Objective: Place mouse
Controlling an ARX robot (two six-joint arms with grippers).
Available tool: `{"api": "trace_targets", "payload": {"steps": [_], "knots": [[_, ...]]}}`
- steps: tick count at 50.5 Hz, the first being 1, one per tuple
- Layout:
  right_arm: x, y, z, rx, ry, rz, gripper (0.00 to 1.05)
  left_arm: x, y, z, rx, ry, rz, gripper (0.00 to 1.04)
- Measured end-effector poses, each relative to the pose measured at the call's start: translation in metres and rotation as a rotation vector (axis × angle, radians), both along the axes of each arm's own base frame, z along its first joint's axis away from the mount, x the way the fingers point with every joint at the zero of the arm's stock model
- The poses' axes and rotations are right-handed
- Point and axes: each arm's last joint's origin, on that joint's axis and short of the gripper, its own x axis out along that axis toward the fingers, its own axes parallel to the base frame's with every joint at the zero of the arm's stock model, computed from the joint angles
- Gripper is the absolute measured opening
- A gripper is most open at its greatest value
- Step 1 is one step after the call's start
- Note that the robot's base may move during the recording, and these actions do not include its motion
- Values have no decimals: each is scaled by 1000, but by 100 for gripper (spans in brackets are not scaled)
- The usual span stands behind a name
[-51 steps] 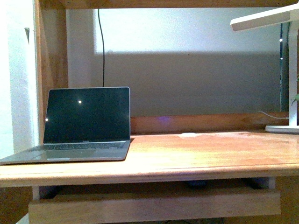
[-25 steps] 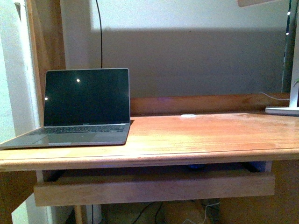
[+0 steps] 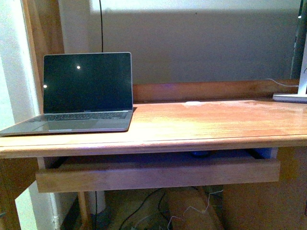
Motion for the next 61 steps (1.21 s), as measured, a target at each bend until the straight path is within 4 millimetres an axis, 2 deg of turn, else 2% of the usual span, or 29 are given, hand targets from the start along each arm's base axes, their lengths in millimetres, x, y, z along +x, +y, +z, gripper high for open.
{"api": "trace_targets", "payload": {"steps": [8, 19, 37, 45, 53, 61], "knots": [[0, 0, 0, 0, 0, 0, 98, 27, -1, -7, 83, -28, -55, 97], [0, 0, 0, 0, 0, 0, 98, 48, -12, -33, 137, -5, -143, 97], [0, 0, 0, 0, 0, 0, 98, 87, -11, -45, 230, -62, -191, 97], [0, 0, 0, 0, 0, 0, 98, 110, -11, -56, 267, -86, -252, 97], [0, 0, 0, 0, 0, 0, 98, 117, -12, -63, 297, -110, -327, 97], [0, 0, 0, 0, 0, 0, 98, 114, -13, -63, 273, -27, -346, 97]]}}
